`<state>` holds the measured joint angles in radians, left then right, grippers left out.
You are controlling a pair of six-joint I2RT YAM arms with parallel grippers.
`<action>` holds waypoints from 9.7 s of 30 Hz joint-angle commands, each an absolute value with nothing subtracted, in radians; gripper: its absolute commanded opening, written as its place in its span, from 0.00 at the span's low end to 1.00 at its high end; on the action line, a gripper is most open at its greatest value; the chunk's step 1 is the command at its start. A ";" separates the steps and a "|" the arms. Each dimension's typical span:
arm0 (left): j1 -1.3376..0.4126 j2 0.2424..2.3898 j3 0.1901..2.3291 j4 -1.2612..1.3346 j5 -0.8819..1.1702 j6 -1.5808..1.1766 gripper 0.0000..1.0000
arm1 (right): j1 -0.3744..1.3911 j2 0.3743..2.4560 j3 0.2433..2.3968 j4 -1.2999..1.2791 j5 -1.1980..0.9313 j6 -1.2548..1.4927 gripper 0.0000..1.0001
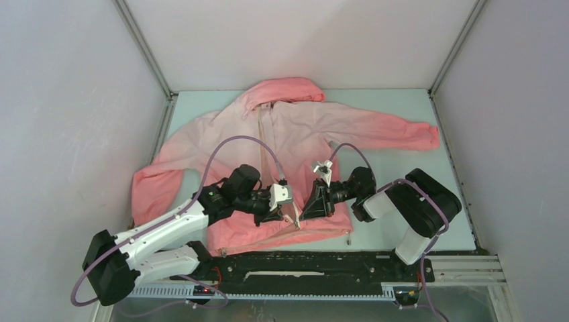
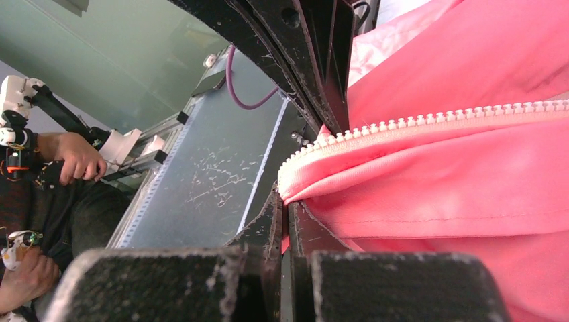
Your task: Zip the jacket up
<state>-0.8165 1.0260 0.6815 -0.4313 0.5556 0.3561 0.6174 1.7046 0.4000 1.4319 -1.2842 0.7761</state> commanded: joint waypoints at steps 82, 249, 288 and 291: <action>-0.798 0.931 0.740 -0.423 0.497 0.231 0.50 | 0.700 1.822 0.604 1.218 -1.202 0.648 0.00; -1.206 1.072 0.756 -0.544 -0.260 -0.628 0.00 | 1.336 1.222 0.180 0.978 0.415 0.753 0.55; -1.204 1.019 0.724 -0.535 -0.238 -0.606 0.00 | 1.449 1.794 0.278 1.517 0.608 0.791 0.34; -1.204 1.013 0.718 -0.535 -0.238 -0.610 0.00 | 1.447 1.798 0.282 1.518 0.607 0.785 0.32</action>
<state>-1.2030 1.0439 0.7383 -0.5591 -0.2543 -0.6262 1.4471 1.7840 0.2554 1.4631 0.5541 0.7868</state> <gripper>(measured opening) 0.005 0.337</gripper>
